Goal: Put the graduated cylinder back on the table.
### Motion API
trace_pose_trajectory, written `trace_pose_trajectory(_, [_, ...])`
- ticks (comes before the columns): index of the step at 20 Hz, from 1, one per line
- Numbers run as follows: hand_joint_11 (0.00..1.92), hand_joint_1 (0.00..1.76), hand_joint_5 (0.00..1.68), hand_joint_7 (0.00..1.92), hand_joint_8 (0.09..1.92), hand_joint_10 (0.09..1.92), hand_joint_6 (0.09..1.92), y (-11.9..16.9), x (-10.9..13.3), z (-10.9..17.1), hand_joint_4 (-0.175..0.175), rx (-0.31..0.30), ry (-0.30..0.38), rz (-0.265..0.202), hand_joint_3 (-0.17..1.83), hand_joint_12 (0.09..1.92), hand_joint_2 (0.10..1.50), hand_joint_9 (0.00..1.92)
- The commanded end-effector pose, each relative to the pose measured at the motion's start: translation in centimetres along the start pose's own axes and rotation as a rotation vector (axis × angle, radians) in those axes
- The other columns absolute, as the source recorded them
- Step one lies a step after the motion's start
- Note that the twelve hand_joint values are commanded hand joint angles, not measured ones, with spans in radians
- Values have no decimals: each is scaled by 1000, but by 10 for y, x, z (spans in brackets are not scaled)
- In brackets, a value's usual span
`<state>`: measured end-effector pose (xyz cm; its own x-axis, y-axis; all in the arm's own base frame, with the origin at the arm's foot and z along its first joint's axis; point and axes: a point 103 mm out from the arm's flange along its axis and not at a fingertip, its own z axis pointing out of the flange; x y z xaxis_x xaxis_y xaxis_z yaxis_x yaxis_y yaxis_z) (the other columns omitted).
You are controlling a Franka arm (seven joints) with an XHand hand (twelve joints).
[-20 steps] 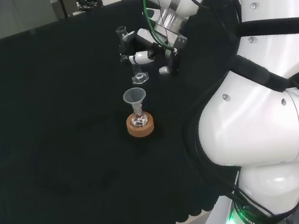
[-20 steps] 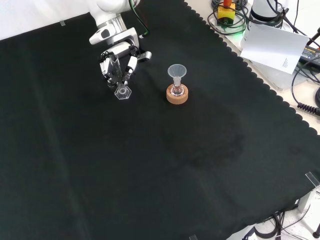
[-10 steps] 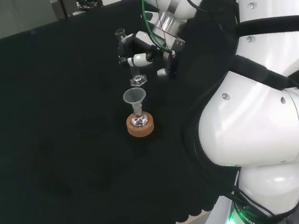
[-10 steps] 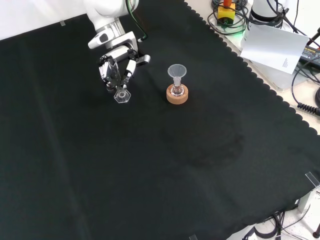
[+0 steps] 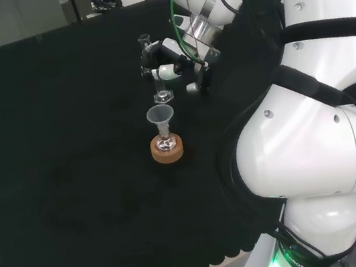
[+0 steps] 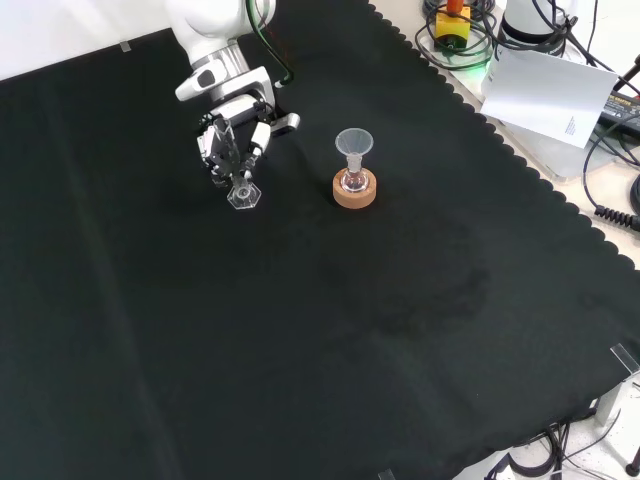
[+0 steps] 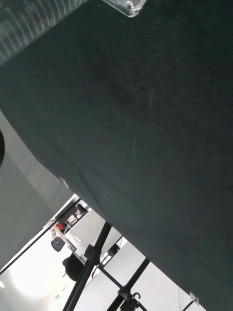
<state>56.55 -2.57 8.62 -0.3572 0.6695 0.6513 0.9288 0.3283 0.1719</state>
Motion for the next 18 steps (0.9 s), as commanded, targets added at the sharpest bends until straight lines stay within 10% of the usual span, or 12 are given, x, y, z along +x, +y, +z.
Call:
trace_pose_trajectory(1, [1292,1128,885,1105,394,87,1164,-1,-1,3,-175,-3,14,11,44,702,1151,1358])
trace_pose_trajectory(8, [1167,1115,837,932,572,87,1216,-5,1,5,-172,8,33,14,4,819,1190,1292])
trace_pose_trajectory(13, [1019,1082,825,783,648,87,1230,-10,0,8,-110,32,52,32,1,945,1195,1233])
trace_pose_trajectory(18, [832,986,726,680,625,87,758,-11,0,3,-71,46,50,53,-103,1068,1139,1137])
